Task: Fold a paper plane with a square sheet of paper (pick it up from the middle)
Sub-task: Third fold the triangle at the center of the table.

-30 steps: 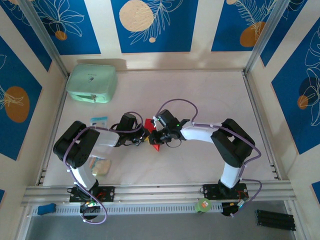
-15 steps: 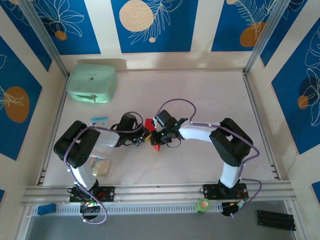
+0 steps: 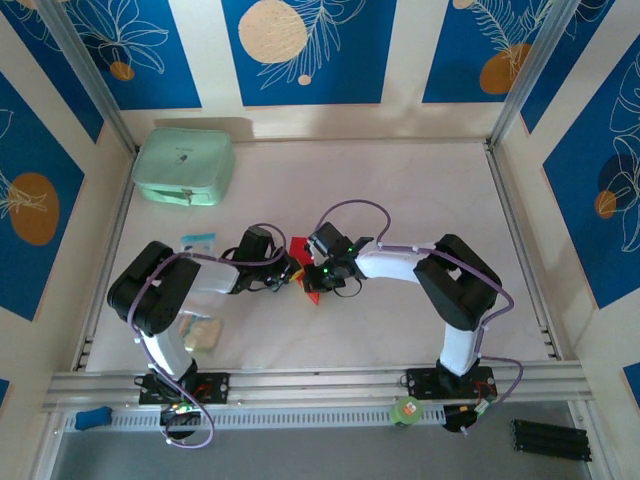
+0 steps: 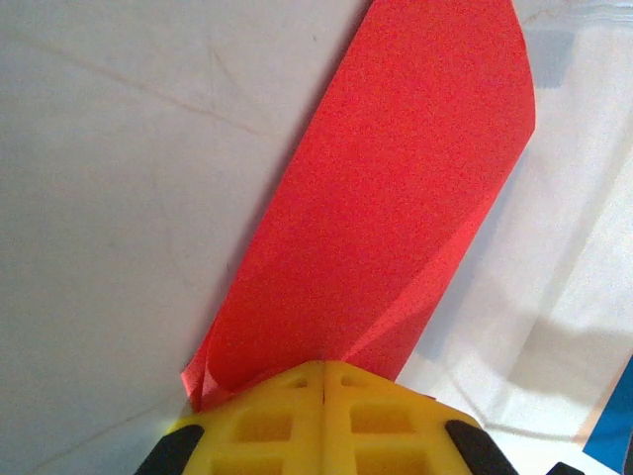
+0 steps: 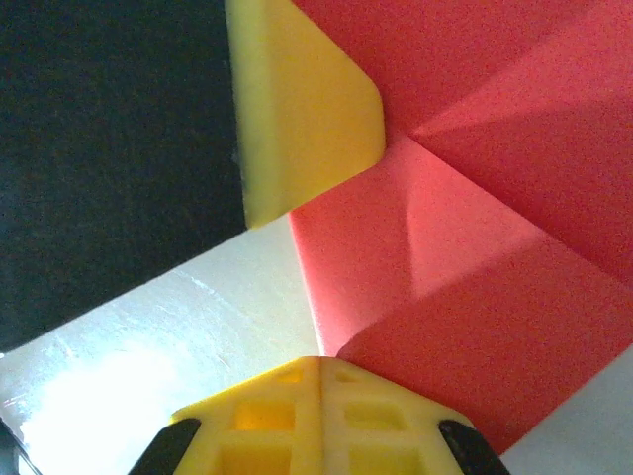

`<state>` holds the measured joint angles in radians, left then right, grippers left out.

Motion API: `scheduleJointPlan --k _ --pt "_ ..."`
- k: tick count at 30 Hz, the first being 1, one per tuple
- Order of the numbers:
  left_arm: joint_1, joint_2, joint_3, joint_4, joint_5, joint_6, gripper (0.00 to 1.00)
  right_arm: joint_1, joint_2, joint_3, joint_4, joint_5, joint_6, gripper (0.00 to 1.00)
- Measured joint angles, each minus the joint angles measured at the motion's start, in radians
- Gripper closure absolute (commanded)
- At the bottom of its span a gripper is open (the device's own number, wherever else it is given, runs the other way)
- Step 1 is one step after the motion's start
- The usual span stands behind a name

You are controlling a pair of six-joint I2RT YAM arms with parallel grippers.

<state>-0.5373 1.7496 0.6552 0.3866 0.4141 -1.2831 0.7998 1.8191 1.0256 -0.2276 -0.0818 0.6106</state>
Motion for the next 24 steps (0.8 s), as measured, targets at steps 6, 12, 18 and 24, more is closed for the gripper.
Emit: scheduleJointPlan --k 6,12,18,24 --pt "0.0 0.0 0.0 0.0 0.0 0.0 0.94 0.0 0.005 0.0 -0.002 0.004 0.0 0.96" --pt "0.0 0.0 0.0 0.0 0.0 0.0 0.94 0.0 0.018 0.0 -0.001 0.003 0.0 0.96" --pt "0.0 0.0 0.0 0.0 0.001 0.001 0.94 0.0 0.018 0.001 -0.001 0.003 0.0 0.96" --pt "0.0 0.0 0.019 -0.027 0.008 0.023 0.89 0.0 0.02 0.001 -0.002 0.003 0.0 0.97"
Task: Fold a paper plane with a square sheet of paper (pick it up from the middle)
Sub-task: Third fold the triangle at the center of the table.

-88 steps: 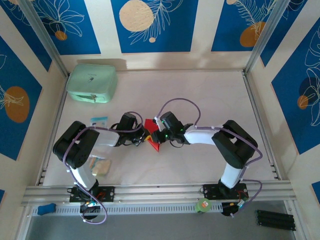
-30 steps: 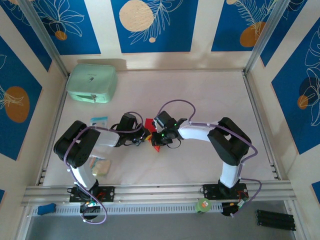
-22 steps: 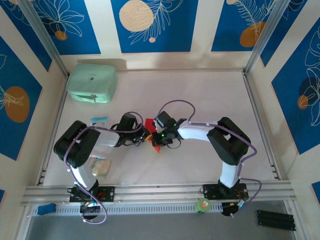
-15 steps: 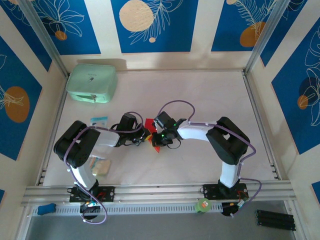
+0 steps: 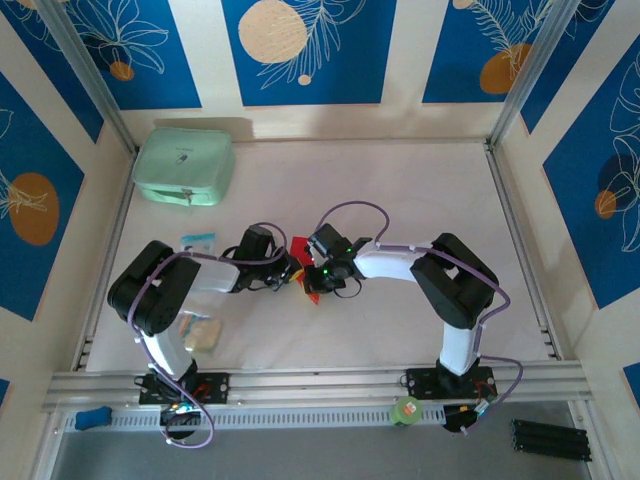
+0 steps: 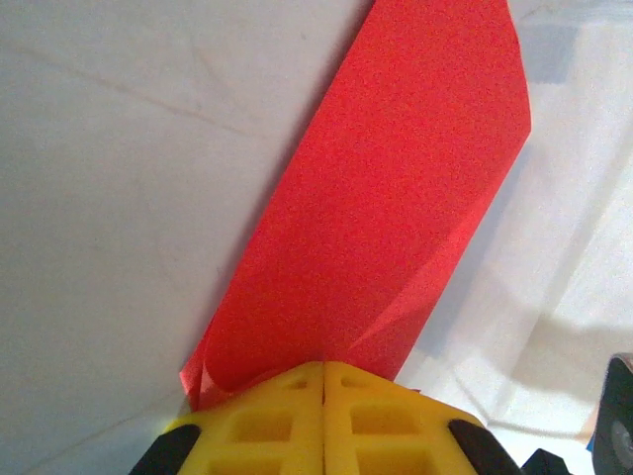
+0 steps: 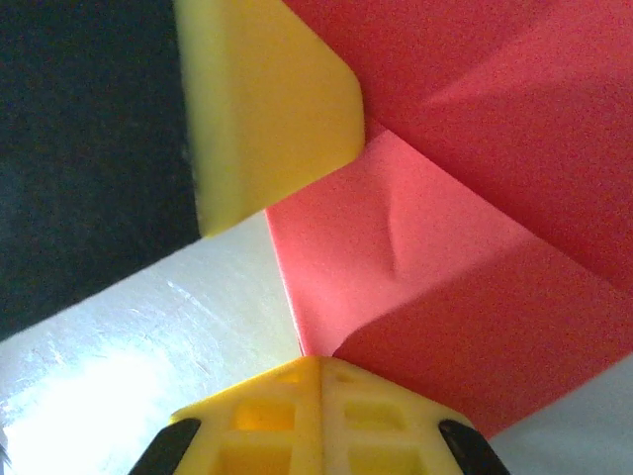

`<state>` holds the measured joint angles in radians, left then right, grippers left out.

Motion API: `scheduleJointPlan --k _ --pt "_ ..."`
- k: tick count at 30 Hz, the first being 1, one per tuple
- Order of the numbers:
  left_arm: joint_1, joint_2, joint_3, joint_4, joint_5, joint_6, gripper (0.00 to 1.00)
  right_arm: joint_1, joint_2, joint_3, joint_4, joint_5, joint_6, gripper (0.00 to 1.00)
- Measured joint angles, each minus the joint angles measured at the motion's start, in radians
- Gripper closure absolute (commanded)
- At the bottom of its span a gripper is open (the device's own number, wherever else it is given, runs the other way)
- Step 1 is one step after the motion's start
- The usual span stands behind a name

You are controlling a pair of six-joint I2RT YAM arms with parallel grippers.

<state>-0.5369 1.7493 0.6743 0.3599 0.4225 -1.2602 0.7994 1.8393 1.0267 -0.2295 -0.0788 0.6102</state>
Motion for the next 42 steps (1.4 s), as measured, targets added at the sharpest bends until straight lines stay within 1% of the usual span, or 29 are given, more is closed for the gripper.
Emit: scheduleJointPlan --k 3,8,13,17,25,42 --pt "0.003 -0.01 0.024 -0.046 0.012 0.045 0.86 0.0 0.002 0.003 -0.004 0.0 0.0 0.97" --pt "0.003 -0.083 0.061 -0.145 0.017 0.169 0.86 -0.001 0.004 0.008 -0.013 0.0 0.0 0.97" --pt "0.002 -0.149 0.063 -0.267 0.006 0.295 0.9 -0.001 0.009 0.016 -0.023 0.0 0.0 0.98" --pt "-0.002 -0.152 0.062 -0.297 0.006 0.343 0.92 -0.001 0.011 0.021 -0.03 0.0 0.0 0.98" --pt "-0.019 -0.126 0.062 -0.286 0.014 0.353 0.96 -0.001 0.012 0.024 -0.034 0.0 0.0 0.98" --pt "-0.029 -0.05 0.071 -0.276 0.014 0.353 0.95 -0.001 0.016 0.031 -0.046 0.0 -0.011 0.99"
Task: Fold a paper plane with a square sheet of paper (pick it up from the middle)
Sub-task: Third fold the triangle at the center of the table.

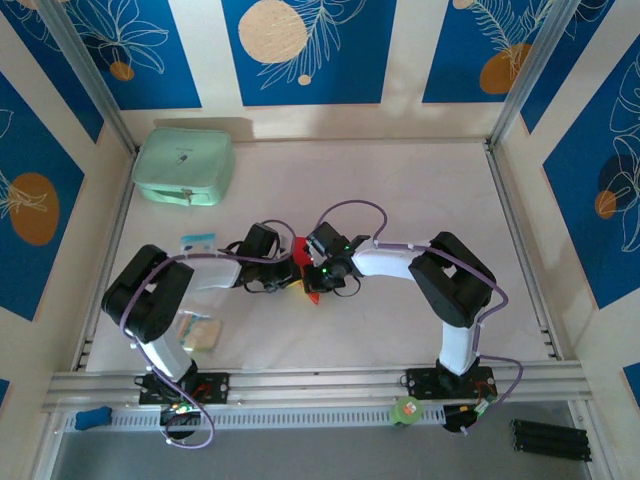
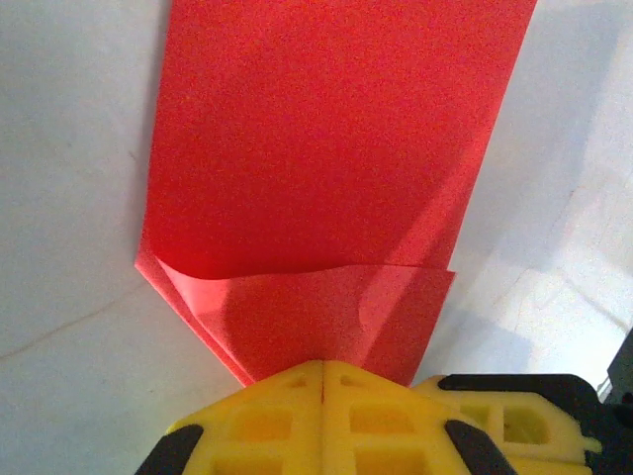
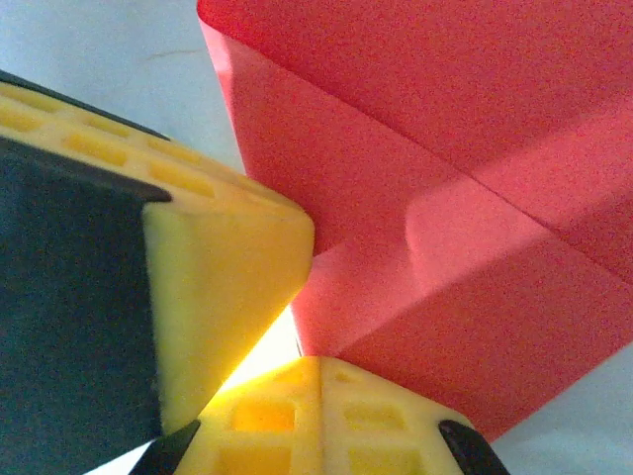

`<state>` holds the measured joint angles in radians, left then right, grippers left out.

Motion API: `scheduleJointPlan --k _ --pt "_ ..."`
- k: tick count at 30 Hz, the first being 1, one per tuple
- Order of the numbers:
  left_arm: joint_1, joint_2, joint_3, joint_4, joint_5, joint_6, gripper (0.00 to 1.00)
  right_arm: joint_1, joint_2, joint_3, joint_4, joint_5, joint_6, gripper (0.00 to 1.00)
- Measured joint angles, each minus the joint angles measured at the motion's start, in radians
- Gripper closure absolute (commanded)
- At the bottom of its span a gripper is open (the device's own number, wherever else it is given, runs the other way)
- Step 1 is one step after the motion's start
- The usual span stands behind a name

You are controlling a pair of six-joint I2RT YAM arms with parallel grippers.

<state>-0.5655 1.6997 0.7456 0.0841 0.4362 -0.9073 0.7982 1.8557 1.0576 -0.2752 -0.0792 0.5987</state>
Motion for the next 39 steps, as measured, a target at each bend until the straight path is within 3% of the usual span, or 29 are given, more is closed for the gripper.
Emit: scheduleJointPlan --k 21,39 --pt "-0.002 0.028 0.05 -0.085 -0.018 0.0 0.96 -0.035 -0.042 -0.006 -0.005 -0.129 0.012 0.97" --pt "-0.003 0.031 0.063 -0.111 -0.028 -0.003 0.98 -0.03 -0.027 -0.058 -0.017 -0.132 0.034 0.97"
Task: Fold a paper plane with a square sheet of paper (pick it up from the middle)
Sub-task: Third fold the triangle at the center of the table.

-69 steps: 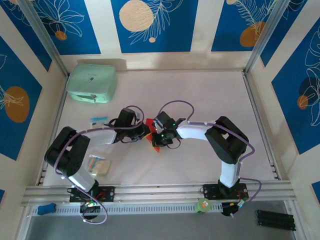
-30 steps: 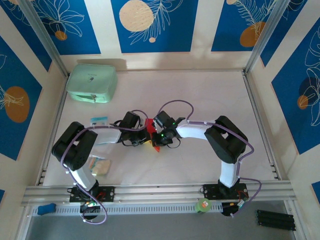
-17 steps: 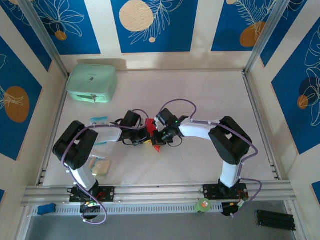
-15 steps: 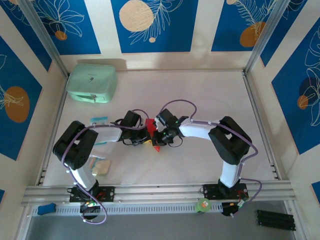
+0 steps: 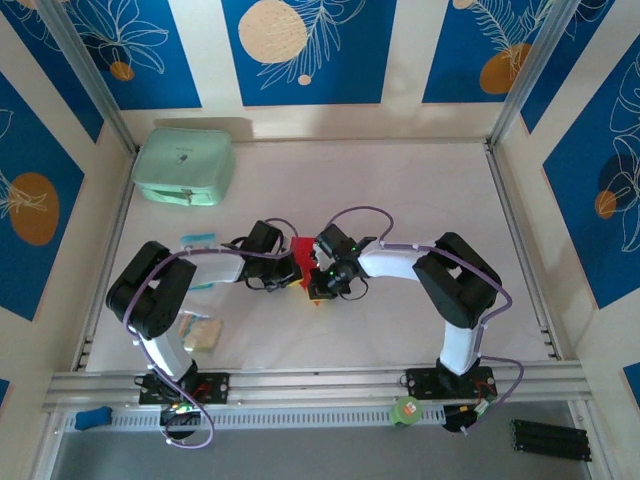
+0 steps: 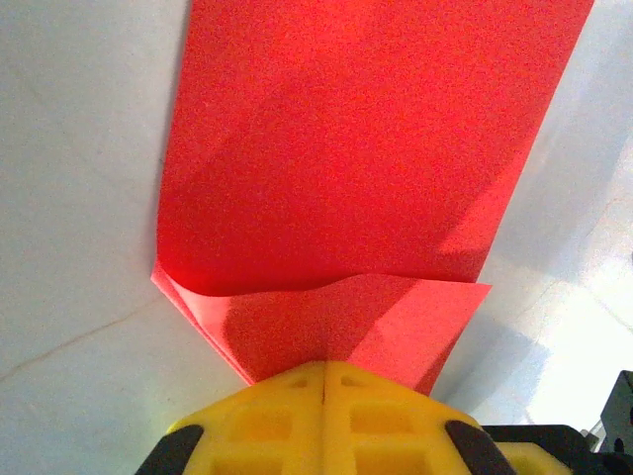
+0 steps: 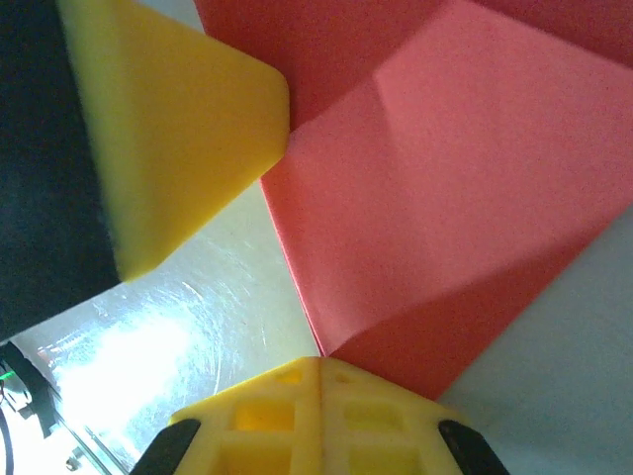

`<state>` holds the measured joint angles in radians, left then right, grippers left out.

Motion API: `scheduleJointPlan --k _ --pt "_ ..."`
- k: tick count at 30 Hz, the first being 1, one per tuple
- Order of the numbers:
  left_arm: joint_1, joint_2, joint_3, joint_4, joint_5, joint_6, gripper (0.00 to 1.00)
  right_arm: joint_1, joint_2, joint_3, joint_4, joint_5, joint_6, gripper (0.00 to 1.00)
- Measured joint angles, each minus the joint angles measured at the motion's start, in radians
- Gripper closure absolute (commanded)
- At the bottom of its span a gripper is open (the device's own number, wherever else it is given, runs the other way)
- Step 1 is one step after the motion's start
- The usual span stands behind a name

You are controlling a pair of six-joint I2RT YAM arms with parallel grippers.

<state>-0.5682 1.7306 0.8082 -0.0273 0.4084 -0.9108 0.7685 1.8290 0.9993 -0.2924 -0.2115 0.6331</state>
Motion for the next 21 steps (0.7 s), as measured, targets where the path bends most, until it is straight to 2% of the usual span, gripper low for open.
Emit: scheduleJointPlan --k 9,14,21 --pt "-0.004 0.0 0.006 -0.011 -0.01 0.0 0.99 0.004 -0.072 -0.104 0.052 -0.007 -0.005 0.97" --pt "-0.004 0.0 0.008 -0.016 -0.011 0.0 0.99 0.004 -0.149 -0.166 0.01 -0.005 -0.018 0.97" --pt "-0.004 0.0 0.008 -0.016 -0.011 -0.001 0.98 -0.006 -0.215 -0.122 0.019 0.002 -0.049 0.97"
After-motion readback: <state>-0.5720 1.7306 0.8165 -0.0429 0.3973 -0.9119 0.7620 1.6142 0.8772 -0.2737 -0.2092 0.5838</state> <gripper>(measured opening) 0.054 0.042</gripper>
